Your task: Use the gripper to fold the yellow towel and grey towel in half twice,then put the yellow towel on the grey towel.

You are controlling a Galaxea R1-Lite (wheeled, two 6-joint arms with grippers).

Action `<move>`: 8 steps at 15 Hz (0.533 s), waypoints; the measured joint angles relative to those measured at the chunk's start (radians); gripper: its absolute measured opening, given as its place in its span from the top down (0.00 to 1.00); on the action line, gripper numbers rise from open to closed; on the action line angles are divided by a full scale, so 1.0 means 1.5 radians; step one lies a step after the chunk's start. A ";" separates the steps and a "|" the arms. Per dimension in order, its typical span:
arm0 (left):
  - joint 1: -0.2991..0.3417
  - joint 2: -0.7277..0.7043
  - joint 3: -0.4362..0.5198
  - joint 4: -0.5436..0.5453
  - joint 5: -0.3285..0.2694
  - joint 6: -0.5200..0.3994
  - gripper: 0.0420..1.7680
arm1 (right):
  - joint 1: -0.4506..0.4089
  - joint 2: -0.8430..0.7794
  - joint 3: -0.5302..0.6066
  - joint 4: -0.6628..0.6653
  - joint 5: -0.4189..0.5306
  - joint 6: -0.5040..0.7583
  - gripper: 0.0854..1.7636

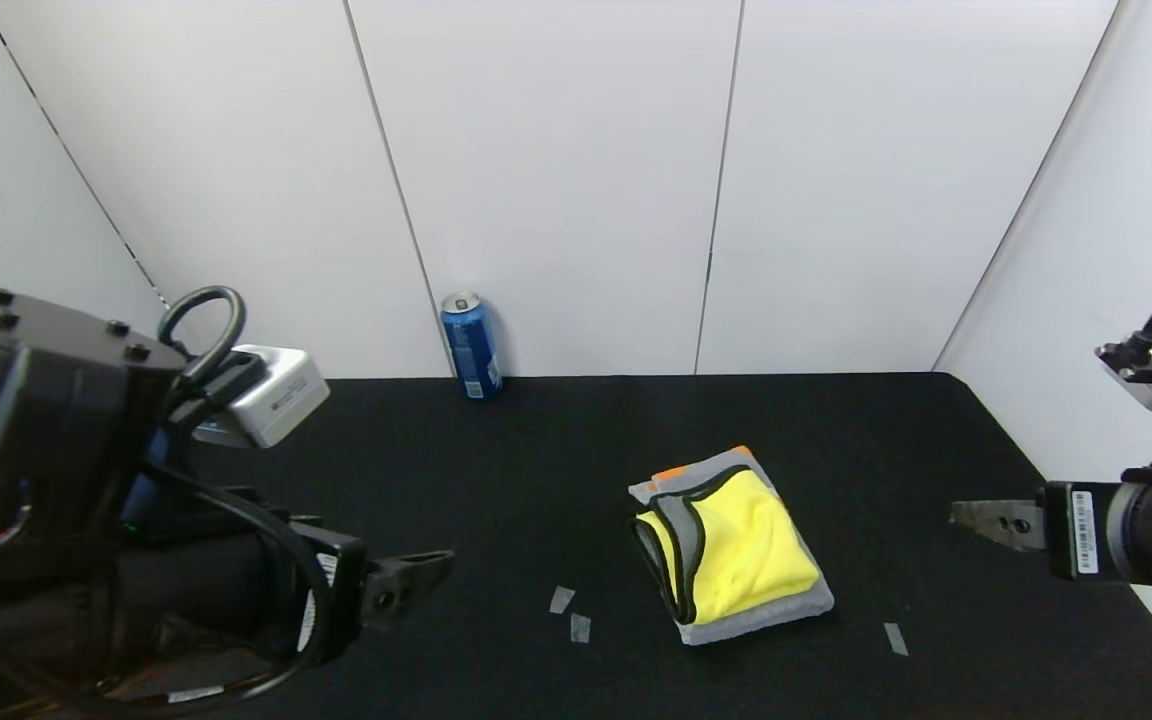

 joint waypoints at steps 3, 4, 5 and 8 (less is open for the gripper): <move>0.028 -0.076 0.039 0.002 0.008 0.021 0.03 | -0.008 -0.049 0.035 -0.002 -0.042 -0.037 0.04; 0.037 -0.100 0.050 0.004 0.008 0.029 0.03 | -0.011 -0.066 0.043 -0.001 -0.044 -0.039 0.04; 0.046 -0.124 0.059 0.016 0.009 0.035 0.03 | -0.015 -0.082 0.052 -0.001 -0.045 -0.042 0.04; 0.072 -0.191 0.073 0.066 0.008 0.040 0.03 | -0.034 -0.132 0.079 0.000 -0.045 -0.063 0.04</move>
